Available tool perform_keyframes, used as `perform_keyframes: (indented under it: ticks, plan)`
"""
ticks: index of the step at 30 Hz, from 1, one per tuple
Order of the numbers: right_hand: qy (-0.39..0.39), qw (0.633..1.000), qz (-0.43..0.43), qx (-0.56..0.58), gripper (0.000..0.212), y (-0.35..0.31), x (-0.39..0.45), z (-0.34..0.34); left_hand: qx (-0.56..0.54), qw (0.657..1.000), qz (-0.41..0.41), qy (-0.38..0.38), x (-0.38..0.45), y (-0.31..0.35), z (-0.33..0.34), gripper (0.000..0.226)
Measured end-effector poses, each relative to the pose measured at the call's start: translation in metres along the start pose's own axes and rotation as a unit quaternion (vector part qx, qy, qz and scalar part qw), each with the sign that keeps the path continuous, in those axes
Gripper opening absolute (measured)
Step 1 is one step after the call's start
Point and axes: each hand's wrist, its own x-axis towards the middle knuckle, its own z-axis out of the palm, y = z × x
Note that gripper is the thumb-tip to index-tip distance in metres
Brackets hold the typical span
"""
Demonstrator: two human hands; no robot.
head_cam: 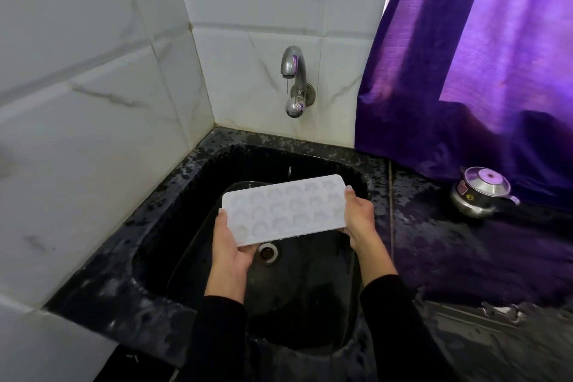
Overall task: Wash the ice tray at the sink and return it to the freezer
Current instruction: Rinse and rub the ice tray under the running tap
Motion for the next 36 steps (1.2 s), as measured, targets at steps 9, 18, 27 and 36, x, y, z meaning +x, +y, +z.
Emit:
perform_keyframes:
  ticks: [9,18,27,36]
  plan:
    - [0.003,1.0,-0.004,0.009,0.058,0.015,-0.016,-0.014,0.001,0.999,0.027,-0.038,-0.032,-0.02,-0.009,0.047]
    - [-0.015,0.999,-0.026,-0.036,0.055,0.018,-0.026,-0.021,-0.017,0.999,0.048,-0.014,-0.045,-0.031,-0.011,0.047]
    - [-0.007,0.955,-0.165,-0.246,0.03,0.0,-0.016,-0.039,-0.033,0.997,0.067,0.014,-0.047,-0.032,-0.014,0.044]
    - [0.005,0.814,-0.318,-0.487,0.047,-0.029,-0.018,-0.03,-0.03,0.997,0.067,0.023,-0.043,-0.033,-0.013,0.053]
